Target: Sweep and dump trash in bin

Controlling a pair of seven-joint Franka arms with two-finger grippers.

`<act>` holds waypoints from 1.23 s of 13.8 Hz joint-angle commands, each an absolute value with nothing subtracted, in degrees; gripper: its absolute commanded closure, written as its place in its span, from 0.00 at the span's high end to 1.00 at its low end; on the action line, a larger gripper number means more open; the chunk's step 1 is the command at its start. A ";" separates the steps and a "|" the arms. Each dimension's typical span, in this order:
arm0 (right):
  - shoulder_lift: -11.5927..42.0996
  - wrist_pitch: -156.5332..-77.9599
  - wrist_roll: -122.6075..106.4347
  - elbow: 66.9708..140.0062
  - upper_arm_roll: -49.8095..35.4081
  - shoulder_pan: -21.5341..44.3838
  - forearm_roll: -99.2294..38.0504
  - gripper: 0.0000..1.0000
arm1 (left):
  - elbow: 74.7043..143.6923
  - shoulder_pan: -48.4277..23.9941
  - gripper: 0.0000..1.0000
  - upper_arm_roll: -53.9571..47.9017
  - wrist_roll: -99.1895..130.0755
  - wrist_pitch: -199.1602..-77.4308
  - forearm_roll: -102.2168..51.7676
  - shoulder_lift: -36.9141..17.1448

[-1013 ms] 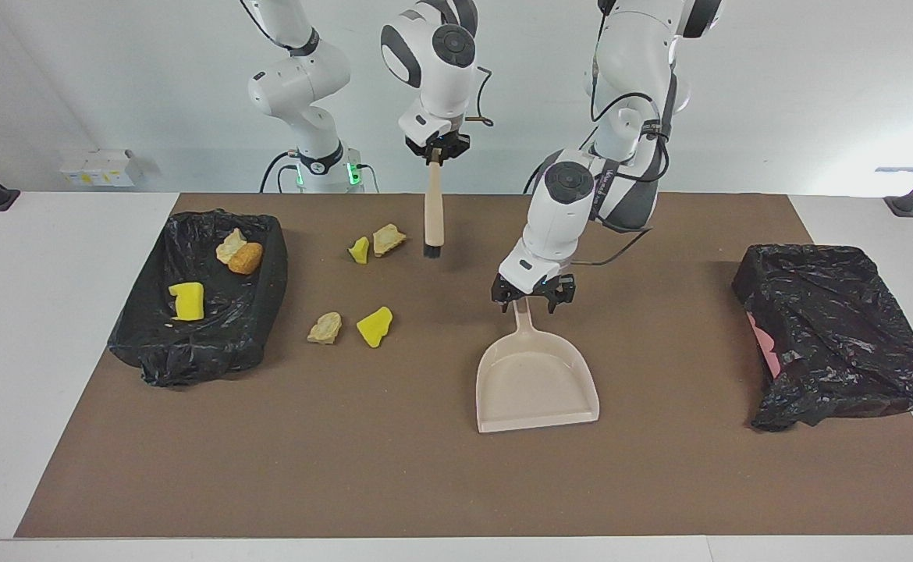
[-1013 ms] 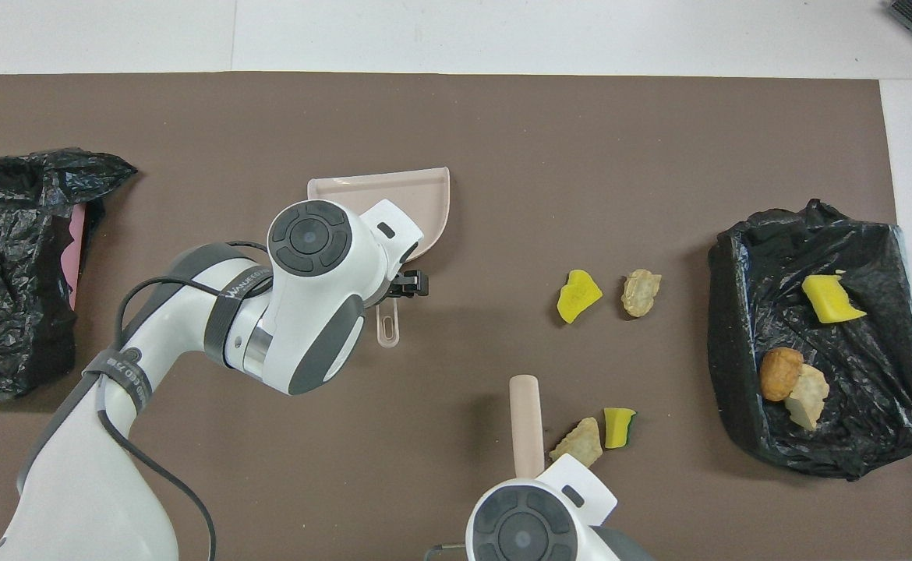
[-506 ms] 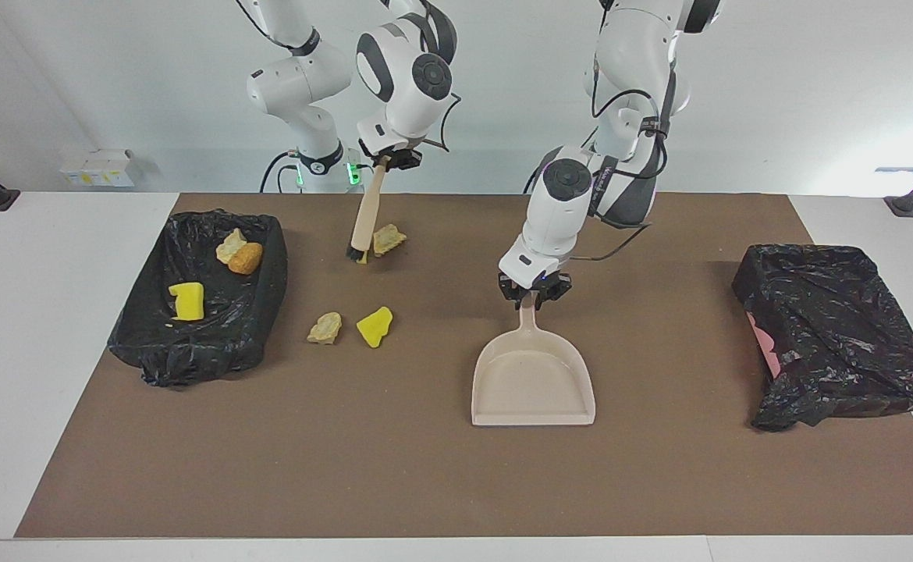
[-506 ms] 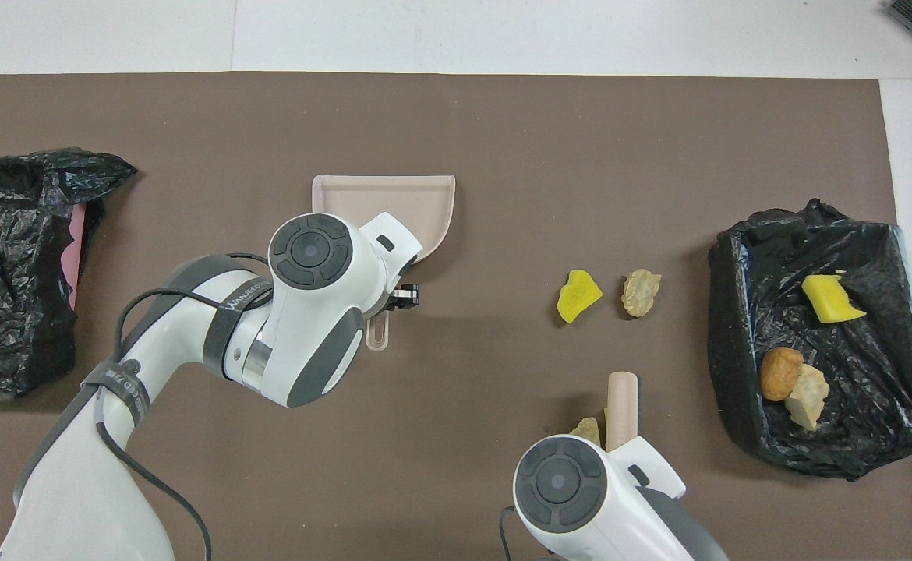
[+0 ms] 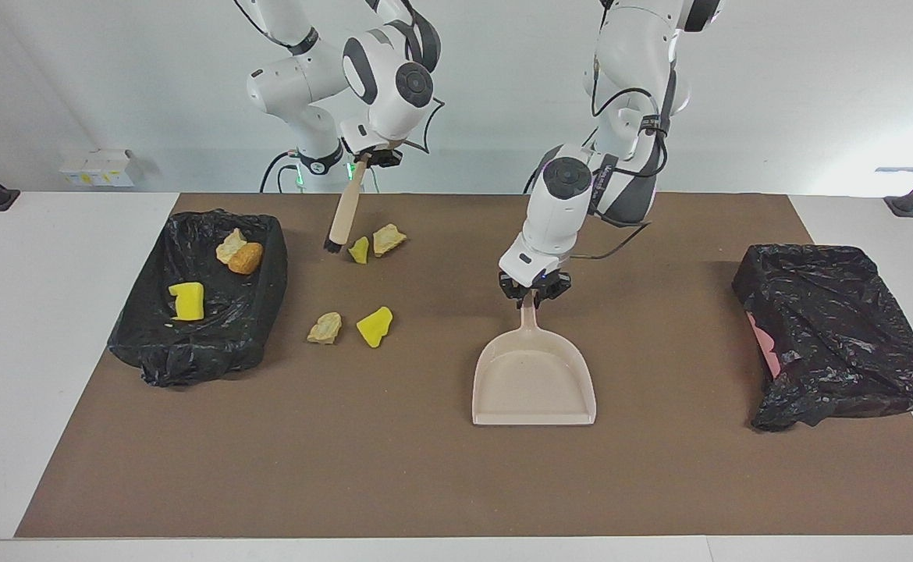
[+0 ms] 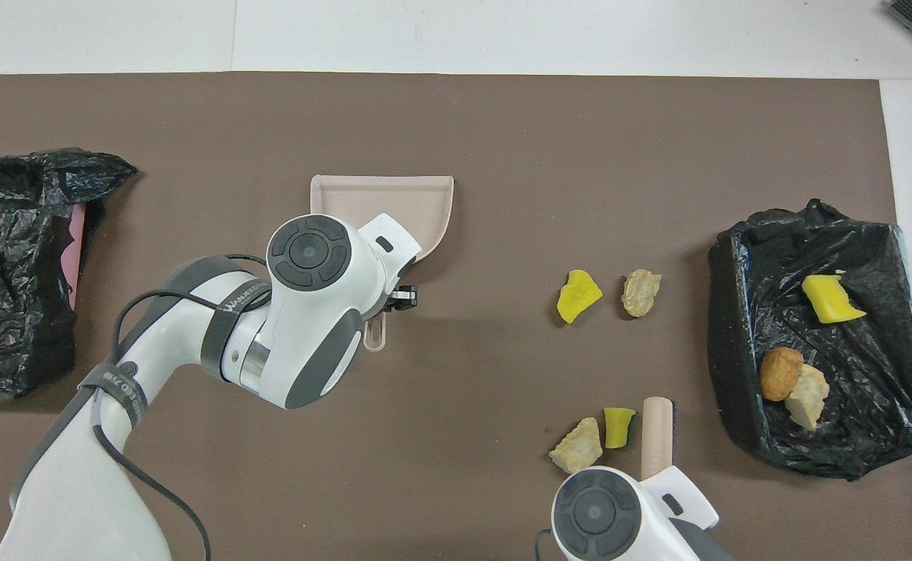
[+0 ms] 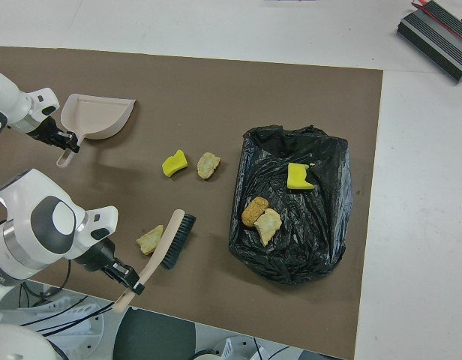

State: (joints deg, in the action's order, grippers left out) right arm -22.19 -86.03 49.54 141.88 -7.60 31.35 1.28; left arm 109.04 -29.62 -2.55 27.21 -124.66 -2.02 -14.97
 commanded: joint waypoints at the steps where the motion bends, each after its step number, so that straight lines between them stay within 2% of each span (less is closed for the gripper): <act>1: -24.43 -88.50 49.30 144.92 -8.17 30.32 1.85 0.00 | 108.03 -29.36 0.00 -1.50 25.59 -121.04 -0.62 -13.10; 4: -24.52 -91.05 49.75 146.69 -8.17 30.67 0.88 0.00 | 105.03 -27.17 0.00 -1.49 18.57 -116.46 4.65 -12.66; 11: -21.36 -98.25 52.03 147.22 -8.26 32.61 -5.26 0.00 | 104.85 -17.76 0.00 -1.49 -9.53 -108.47 4.57 -4.32; 17: -18.55 -105.99 51.59 145.99 -8.17 32.34 -10.10 0.00 | 107.04 -13.89 0.00 -1.49 -35.37 -104.42 4.31 -1.50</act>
